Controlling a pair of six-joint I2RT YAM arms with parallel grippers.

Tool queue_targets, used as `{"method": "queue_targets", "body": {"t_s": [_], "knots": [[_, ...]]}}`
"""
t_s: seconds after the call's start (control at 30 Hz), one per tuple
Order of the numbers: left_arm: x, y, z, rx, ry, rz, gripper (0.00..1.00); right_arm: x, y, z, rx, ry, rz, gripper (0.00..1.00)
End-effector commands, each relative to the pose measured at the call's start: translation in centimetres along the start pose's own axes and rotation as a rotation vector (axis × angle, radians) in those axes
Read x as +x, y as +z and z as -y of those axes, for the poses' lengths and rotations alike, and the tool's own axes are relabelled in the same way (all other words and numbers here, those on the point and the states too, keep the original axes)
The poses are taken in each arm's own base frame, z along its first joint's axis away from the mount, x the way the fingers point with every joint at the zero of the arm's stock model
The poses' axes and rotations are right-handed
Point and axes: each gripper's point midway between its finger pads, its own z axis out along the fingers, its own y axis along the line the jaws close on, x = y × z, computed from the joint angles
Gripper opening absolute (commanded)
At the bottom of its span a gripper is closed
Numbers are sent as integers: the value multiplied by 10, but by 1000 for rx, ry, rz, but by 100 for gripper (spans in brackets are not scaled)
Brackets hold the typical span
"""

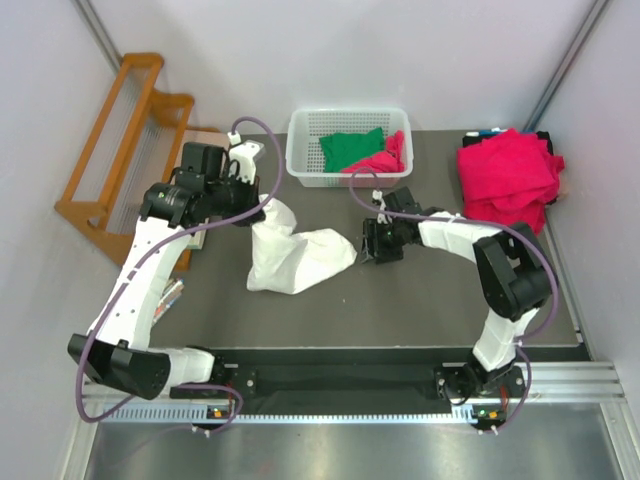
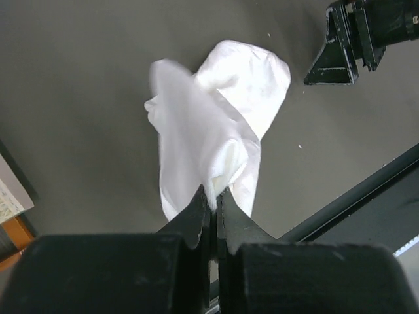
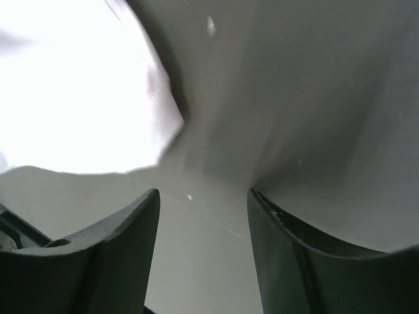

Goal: Fold and stack the t-shirts
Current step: Flatten the tshirt out

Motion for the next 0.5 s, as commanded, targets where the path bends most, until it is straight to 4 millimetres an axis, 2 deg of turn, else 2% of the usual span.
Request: {"method": "queue_targets", "body": {"t_s": [0.0, 0.03, 0.07, 0.2, 0.3, 0.4, 0.47], "knots": [[-9, 2, 3, 23, 4, 33, 0, -39, 4, -26, -93, -13, 74, 57], [-9, 2, 4, 28, 3, 32, 0, -40, 9, -26, -101, -11, 60, 60], [-9, 4, 4, 31, -3, 28, 0, -50, 8, -32, -113, -19, 75, 61], [-9, 6, 4, 34, -10, 28, 0, -68, 13, -46, -168, -11, 80, 61], [-10, 5, 3, 23, -8, 33, 0, -70, 18, -52, -188, -2, 76, 58], [-9, 4, 0, 11, -5, 33, 0, -65, 22, -54, -202, 8, 61, 51], [-9, 5, 0, 8, -2, 34, 0, -60, 24, -55, -203, 14, 50, 42]]}}
